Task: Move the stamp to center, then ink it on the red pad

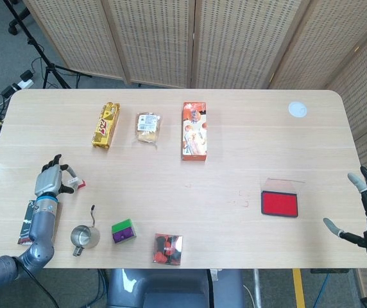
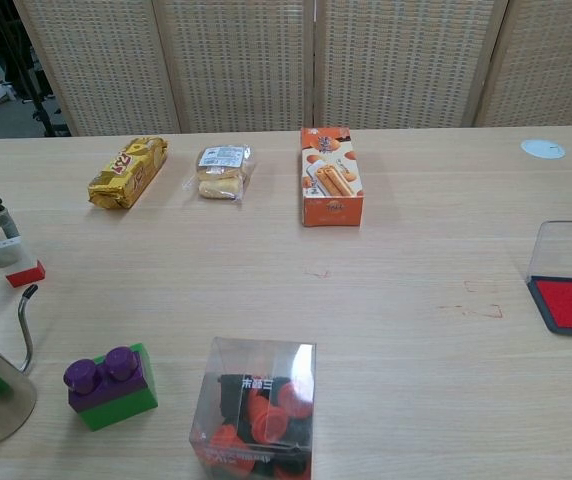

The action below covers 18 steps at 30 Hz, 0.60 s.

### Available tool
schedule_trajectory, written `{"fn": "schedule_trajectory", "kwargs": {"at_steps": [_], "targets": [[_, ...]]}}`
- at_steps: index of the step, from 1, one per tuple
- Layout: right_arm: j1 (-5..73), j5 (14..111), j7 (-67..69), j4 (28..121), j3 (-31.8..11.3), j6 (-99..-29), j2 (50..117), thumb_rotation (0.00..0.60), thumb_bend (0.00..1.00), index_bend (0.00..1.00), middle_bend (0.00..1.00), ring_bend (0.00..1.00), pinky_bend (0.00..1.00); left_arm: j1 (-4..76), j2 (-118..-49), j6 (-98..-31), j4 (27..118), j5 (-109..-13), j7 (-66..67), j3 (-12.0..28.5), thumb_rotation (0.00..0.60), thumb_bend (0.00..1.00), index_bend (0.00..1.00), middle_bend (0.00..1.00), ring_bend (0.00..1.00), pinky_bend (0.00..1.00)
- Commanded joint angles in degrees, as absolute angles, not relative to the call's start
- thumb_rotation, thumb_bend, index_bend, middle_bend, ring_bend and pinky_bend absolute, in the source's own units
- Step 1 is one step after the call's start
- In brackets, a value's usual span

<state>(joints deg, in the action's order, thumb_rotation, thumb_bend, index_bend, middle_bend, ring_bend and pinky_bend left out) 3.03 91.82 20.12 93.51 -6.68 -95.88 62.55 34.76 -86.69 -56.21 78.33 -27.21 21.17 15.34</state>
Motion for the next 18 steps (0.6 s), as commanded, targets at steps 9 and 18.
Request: {"fn": "schedule_trajectory", "kwargs": {"at_steps": [9, 18], "targets": [[3.0, 91.6, 20.4, 93.6, -6.7, -95.8, 62.4, 0.6, 0.0, 0.1, 0.0, 0.0, 0.0, 34.9, -86.6, -56.5, 78.7, -26.4, 21.5, 15.6, 0.6, 0.44, 0.6, 0.0, 0.0, 0.0], [3.1, 91.4, 20.0, 93.6, -6.7, -95.3, 62.5, 0.6, 0.0, 0.1, 0.0, 0.0, 0.0, 34.7, -83.4, -58.7, 85.2, -31.6, 19.8, 16.7, 0.6, 0.44, 0.6, 0.0, 0.0, 0.0]]}}
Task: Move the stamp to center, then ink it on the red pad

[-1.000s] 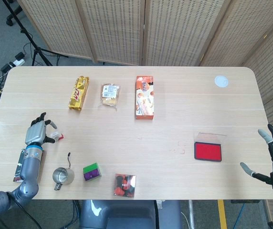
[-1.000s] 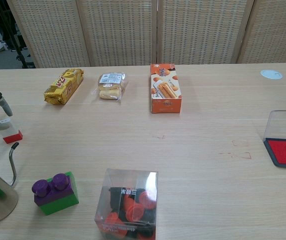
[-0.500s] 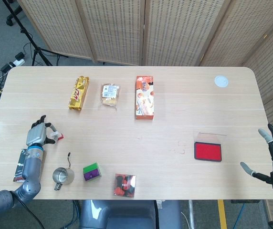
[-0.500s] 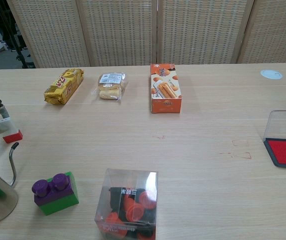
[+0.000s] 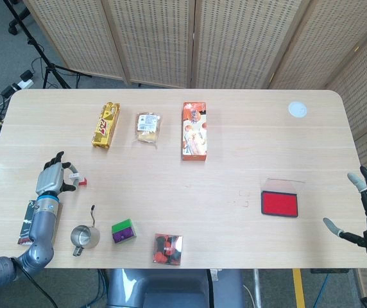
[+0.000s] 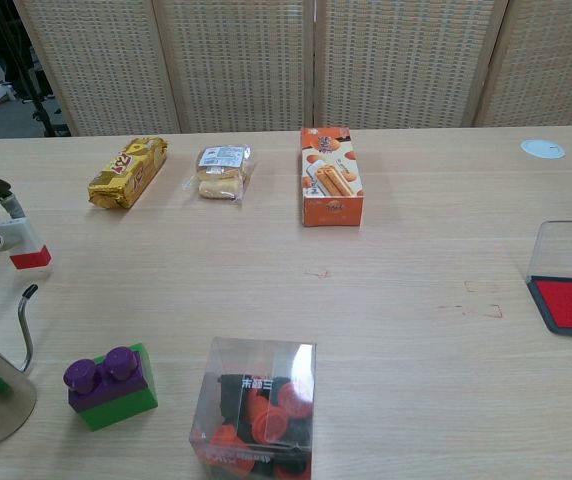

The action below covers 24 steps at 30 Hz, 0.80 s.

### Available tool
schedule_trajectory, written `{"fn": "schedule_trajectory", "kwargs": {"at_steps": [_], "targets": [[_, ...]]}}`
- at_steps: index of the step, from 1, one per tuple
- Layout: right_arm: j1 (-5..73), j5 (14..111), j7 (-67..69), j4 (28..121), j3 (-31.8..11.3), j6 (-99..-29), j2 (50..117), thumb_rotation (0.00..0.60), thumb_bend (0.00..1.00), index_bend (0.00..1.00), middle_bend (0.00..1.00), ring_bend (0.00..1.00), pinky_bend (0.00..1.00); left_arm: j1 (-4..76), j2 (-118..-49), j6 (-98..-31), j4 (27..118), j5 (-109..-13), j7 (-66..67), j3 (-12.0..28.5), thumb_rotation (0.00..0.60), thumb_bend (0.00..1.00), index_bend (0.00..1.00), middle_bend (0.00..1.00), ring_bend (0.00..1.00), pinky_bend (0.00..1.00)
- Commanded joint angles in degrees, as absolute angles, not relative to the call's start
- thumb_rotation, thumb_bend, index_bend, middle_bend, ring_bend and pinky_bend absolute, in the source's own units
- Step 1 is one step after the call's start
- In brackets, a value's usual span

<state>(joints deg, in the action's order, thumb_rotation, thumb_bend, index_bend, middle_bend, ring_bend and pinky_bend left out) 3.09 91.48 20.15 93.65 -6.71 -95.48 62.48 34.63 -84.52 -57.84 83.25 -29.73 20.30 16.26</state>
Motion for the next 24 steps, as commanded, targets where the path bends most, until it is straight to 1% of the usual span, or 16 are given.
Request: {"fn": "schedule_trajectory", "kwargs": {"at_steps": [1, 4, 5, 12, 15, 16, 19, 24], "targets": [[3.2, 91.3, 20.0, 93.6, -6.7, -95.2, 62.6, 0.6, 0.0, 0.1, 0.0, 0.0, 0.0, 34.8, -83.2, -58.9, 85.9, -32.2, 19.9, 16.8, 0.6, 0.44, 0.6, 0.0, 0.0, 0.0], [3.5, 90.6, 19.5, 93.6, -6.8, -94.3, 62.6, 0.6, 0.0, 0.1, 0.0, 0.0, 0.0, 36.5, -81.9, -58.6, 89.4, -35.3, 20.7, 17.5, 0.6, 0.43, 0.6, 0.0, 0.0, 0.0], [3.7, 90.1, 19.3, 93.7, -6.9, -93.6, 62.6, 0.6, 0.0, 0.1, 0.0, 0.0, 0.0, 38.3, -82.0, -57.9, 90.6, -37.1, 21.6, 18.2, 0.6, 0.43, 0.6, 0.0, 0.0, 0.0], [4.3, 88.1, 18.5, 94.3, -7.2, -91.2, 62.2, 0.6, 0.0, 0.1, 0.0, 0.0, 0.0, 46.6, -85.3, -54.9, 92.1, -34.4, 27.9, 19.9, 0.6, 0.42, 0.6, 0.0, 0.0, 0.0], [4.7, 86.9, 18.6, 94.3, -7.4, -89.9, 62.0, 0.6, 0.0, 0.1, 0.0, 0.0, 0.0, 51.4, -89.1, -55.2, 89.9, -31.0, 32.0, 20.4, 0.6, 0.42, 0.6, 0.0, 0.0, 0.0], [4.9, 86.3, 18.7, 94.2, -7.6, -89.3, 61.9, 0.6, 0.0, 0.1, 0.0, 0.0, 0.0, 54.0, -91.7, -55.4, 88.2, -29.4, 33.9, 20.8, 0.6, 0.42, 0.6, 0.0, 0.0, 0.0], [5.1, 85.5, 18.9, 93.9, -7.8, -88.5, 61.9, 0.6, 0.0, 0.1, 0.0, 0.0, 0.0, 58.3, -97.0, -57.2, 84.0, -25.5, 37.4, 21.4, 0.6, 0.42, 0.6, 0.0, 0.0, 0.0], [5.1, 84.0, 20.0, 93.1, -8.1, -87.5, 61.7, 0.6, 0.0, 0.1, 0.0, 0.0, 0.0, 63.0, -104.1, -56.9, 76.7, -23.4, 38.8, 22.3, 0.6, 0.42, 0.6, 0.0, 0.0, 0.0]]}}
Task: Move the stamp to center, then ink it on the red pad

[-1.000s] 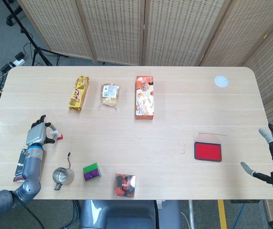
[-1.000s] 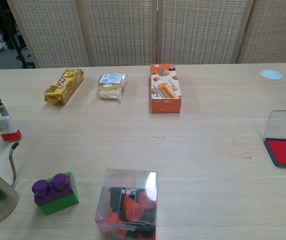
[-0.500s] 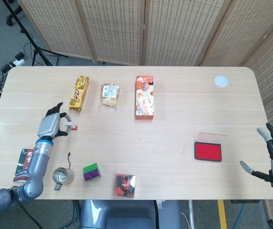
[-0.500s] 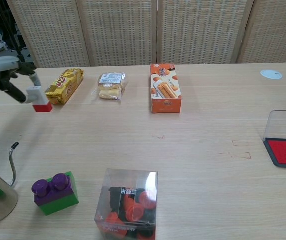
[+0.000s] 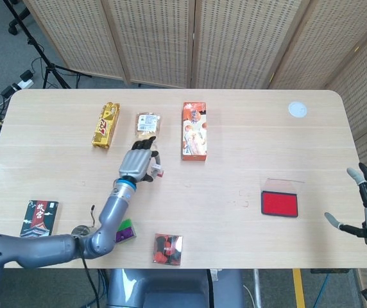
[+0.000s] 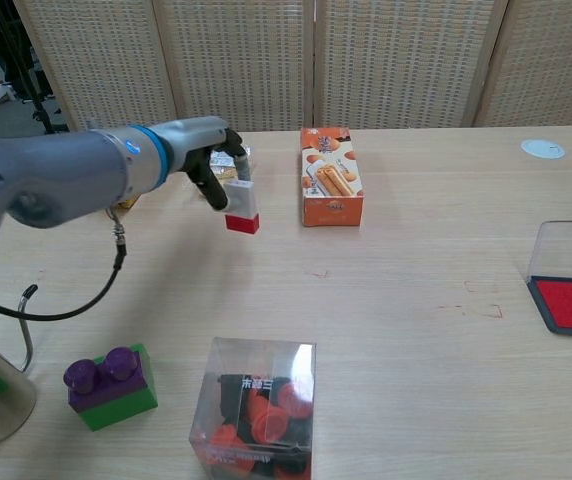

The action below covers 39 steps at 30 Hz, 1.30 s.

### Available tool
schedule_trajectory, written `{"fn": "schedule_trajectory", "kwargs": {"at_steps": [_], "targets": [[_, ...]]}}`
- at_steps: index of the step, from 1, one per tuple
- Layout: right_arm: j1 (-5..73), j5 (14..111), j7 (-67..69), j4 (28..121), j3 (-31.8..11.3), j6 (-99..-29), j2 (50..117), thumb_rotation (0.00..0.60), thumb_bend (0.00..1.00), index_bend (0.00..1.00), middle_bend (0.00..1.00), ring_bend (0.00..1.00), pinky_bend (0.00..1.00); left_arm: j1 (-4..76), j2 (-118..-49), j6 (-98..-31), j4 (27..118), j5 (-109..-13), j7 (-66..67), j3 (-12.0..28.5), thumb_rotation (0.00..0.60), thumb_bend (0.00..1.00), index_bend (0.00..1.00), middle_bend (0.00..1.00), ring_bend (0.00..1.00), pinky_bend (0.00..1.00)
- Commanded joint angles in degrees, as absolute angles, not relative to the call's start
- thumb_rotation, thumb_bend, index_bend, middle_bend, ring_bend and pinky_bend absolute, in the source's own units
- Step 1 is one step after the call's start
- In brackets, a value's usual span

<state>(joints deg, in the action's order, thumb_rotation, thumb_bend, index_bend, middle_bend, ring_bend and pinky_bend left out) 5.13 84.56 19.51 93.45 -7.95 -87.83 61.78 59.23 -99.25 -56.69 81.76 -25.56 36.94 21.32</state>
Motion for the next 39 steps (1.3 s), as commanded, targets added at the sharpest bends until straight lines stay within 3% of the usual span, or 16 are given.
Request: {"fn": "schedule_trajectory", "kwargs": {"at_steps": [1, 8, 29, 39], "targets": [[5.1, 83.8, 20.3, 93.0, -8.2, -87.4, 61.6, 0.6, 0.0, 0.1, 0.0, 0.0, 0.0, 63.5, -105.2, -56.7, 75.6, -23.5, 38.7, 22.3, 0.6, 0.42, 0.6, 0.0, 0.0, 0.0], [4.5, 82.3, 20.6, 92.1, -9.0, -88.1, 61.6, 0.6, 0.0, 0.1, 0.0, 0.0, 0.0, 65.9, -110.6, -55.4, 69.9, -24.6, 37.3, 22.8, 0.6, 0.42, 0.6, 0.0, 0.0, 0.0], [4.4, 82.5, 20.0, 92.3, -9.3, -88.0, 61.5, 0.6, 0.0, 0.1, 0.0, 0.0, 0.0, 66.4, -114.2, -55.2, 66.3, -25.4, 38.4, 22.4, 0.6, 0.39, 0.59, 0.0, 0.0, 0.0], [4.2, 82.5, 20.9, 92.4, -9.4, -87.9, 61.2, 0.6, 0.0, 0.1, 0.0, 0.0, 0.0, 66.4, -114.0, -54.7, 67.0, -22.7, 41.2, 22.5, 0.6, 0.25, 0.59, 0.0, 0.0, 0.0]]}}
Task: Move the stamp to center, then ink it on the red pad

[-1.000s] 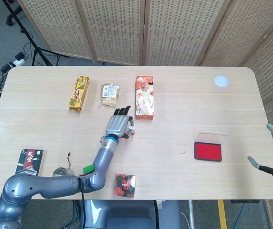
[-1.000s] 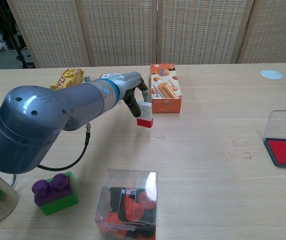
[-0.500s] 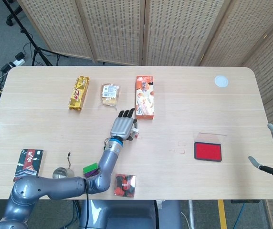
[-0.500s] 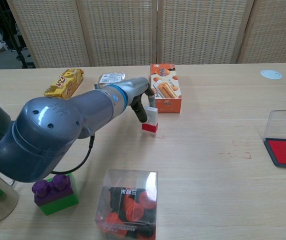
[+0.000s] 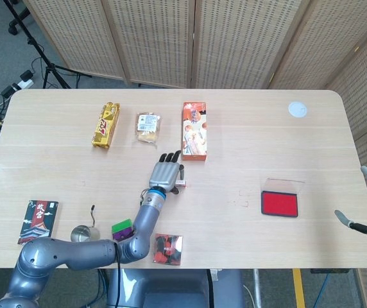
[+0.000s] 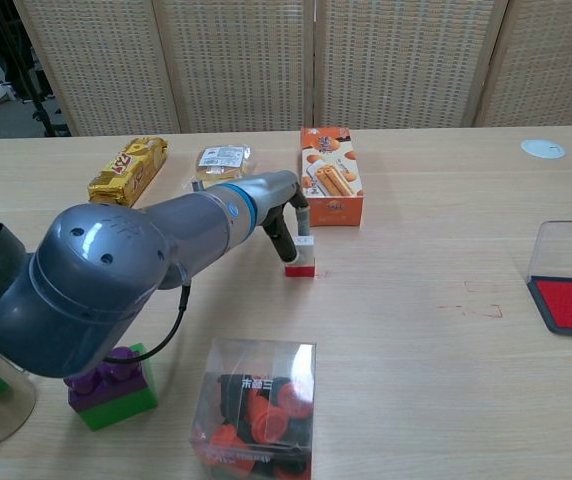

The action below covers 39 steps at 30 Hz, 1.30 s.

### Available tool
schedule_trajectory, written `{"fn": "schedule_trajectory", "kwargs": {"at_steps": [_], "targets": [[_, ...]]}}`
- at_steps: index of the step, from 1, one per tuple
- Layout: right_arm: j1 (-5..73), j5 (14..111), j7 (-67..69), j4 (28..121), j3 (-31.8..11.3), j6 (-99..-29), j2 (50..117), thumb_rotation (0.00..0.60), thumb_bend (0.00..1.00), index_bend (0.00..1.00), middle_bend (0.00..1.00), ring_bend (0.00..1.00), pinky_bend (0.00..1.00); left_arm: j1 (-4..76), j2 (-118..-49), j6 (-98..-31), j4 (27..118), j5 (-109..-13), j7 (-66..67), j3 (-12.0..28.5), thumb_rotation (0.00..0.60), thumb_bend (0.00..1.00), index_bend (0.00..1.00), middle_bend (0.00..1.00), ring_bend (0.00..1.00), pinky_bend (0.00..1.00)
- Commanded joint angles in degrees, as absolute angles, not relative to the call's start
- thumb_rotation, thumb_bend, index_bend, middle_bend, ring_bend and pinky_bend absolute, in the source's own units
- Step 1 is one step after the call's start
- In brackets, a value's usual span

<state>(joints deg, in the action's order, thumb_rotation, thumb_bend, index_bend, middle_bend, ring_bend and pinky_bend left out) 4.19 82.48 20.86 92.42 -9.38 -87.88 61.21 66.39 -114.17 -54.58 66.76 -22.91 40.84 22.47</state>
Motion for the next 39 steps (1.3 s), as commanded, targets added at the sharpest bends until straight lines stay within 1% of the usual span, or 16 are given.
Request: {"fn": "schedule_trajectory", "kwargs": {"at_steps": [1, 5, 8, 13, 17, 19, 20, 22, 24, 25, 27, 30, 33, 34, 37, 39], "targets": [[4.2, 82.5, 21.0, 92.4, -9.4, -87.9, 61.2, 0.6, 0.0, 0.1, 0.0, 0.0, 0.0, 66.4, -113.9, -54.8, 67.1, -22.5, 41.4, 22.6, 0.6, 0.24, 0.58, 0.0, 0.0, 0.0], [4.1, 82.6, 21.2, 92.4, -9.4, -87.9, 61.1, 0.6, 0.0, 0.1, 0.0, 0.0, 0.0, 66.3, -113.6, -54.9, 67.5, -22.1, 41.8, 22.7, 0.6, 0.24, 0.57, 0.0, 0.0, 0.0], [4.1, 82.6, 21.3, 92.4, -9.4, -87.9, 61.1, 0.6, 0.0, 0.1, 0.0, 0.0, 0.0, 66.2, -113.5, -55.2, 67.8, -22.7, 41.5, 22.7, 0.6, 0.24, 0.53, 0.0, 0.0, 0.0], [4.0, 82.7, 21.3, 92.4, -9.4, -87.9, 61.0, 0.6, 0.0, 0.1, 0.0, 0.0, 0.0, 65.8, -113.0, -55.3, 68.5, -23.3, 41.0, 23.0, 0.6, 0.24, 0.39, 0.0, 0.0, 0.0], [4.0, 82.8, 21.1, 92.5, -9.4, -88.0, 61.0, 0.6, 0.0, 0.1, 0.0, 0.0, 0.0, 65.4, -111.7, -55.2, 70.4, -23.3, 41.0, 23.0, 0.6, 0.23, 0.34, 0.0, 0.0, 0.0], [4.0, 82.9, 21.0, 92.5, -9.3, -88.0, 61.0, 0.6, 0.0, 0.1, 0.0, 0.0, 0.0, 65.0, -110.7, -55.5, 72.1, -24.0, 40.5, 23.2, 0.6, 0.22, 0.3, 0.0, 0.0, 0.0], [4.0, 83.0, 20.8, 92.4, -9.3, -88.1, 61.1, 0.6, 0.0, 0.1, 0.0, 0.0, 0.0, 64.4, -109.3, -56.8, 74.0, -27.1, 39.3, 23.2, 0.6, 0.2, 0.27, 0.0, 0.0, 0.0], [3.9, 83.2, 20.6, 92.3, -9.3, -88.3, 61.2, 0.6, 0.0, 0.09, 0.0, 0.0, 0.0, 62.5, -106.9, -59.6, 77.6, -33.0, 36.8, 22.2, 0.6, 0.13, 0.13, 0.0, 0.0, 0.0], [3.8, 83.6, 19.3, 91.7, -9.2, -88.8, 61.4, 0.6, 0.0, 0.06, 0.0, 0.0, 0.0, 59.2, -102.0, -64.2, 83.9, -39.7, 34.9, 20.7, 0.6, 0.05, 0.03, 0.0, 0.0, 0.0], [3.8, 83.6, 18.8, 91.5, -9.2, -89.0, 61.5, 0.6, 0.0, 0.03, 0.0, 0.0, 0.0, 58.4, -100.7, -65.0, 85.4, -41.0, 34.6, 20.2, 0.6, 0.02, 0.0, 0.0, 0.0, 0.0], [3.7, 83.8, 17.2, 91.2, -9.2, -89.4, 61.7, 0.6, 0.0, 0.0, 0.0, 0.0, 0.0, 56.4, -97.3, -67.3, 88.9, -44.0, 33.9, 19.3, 0.6, 0.0, 0.0, 0.0, 0.0, 0.0], [3.5, 84.1, 13.1, 91.2, -9.0, -90.3, 62.2, 0.6, 0.0, 0.0, 0.0, 0.0, 0.0, 51.4, -89.5, -71.2, 95.7, -49.6, 31.2, 17.6, 0.6, 0.0, 0.0, 0.0, 0.0, 0.0], [3.5, 84.5, 10.4, 91.7, -8.8, -90.8, 62.5, 0.6, 0.0, 0.0, 0.0, 0.0, 0.0, 47.1, -83.2, -73.8, 99.5, -53.6, 28.0, 16.1, 0.6, 0.0, 0.0, 0.0, 0.0, 0.0], [3.7, 85.0, 8.6, 92.2, -8.6, -90.7, 62.7, 0.6, 0.0, 0.0, 0.0, 0.0, 0.0, 42.9, -78.8, -76.8, 101.4, -55.9, 24.9, 14.6, 0.6, 0.0, 0.0, 0.0, 0.0, 0.0], [4.3, 85.2, 5.3, 93.1, -8.6, -90.2, 63.2, 0.6, 0.0, 0.0, 0.0, 0.0, 0.0, 36.3, -73.0, -79.4, 103.1, -61.0, 16.2, 11.1, 0.6, 0.0, 0.0, 0.0, 0.0, 0.0], [5.1, 85.4, 2.0, 93.8, -8.5, -89.2, 63.4, 0.6, 0.0, 0.0, 0.0, 0.0, 0.0, 31.3, -70.2, -81.8, 101.8, -63.2, 9.2, 9.0, 0.6, 0.0, 0.0, 0.0, 0.0, 0.0]]}}
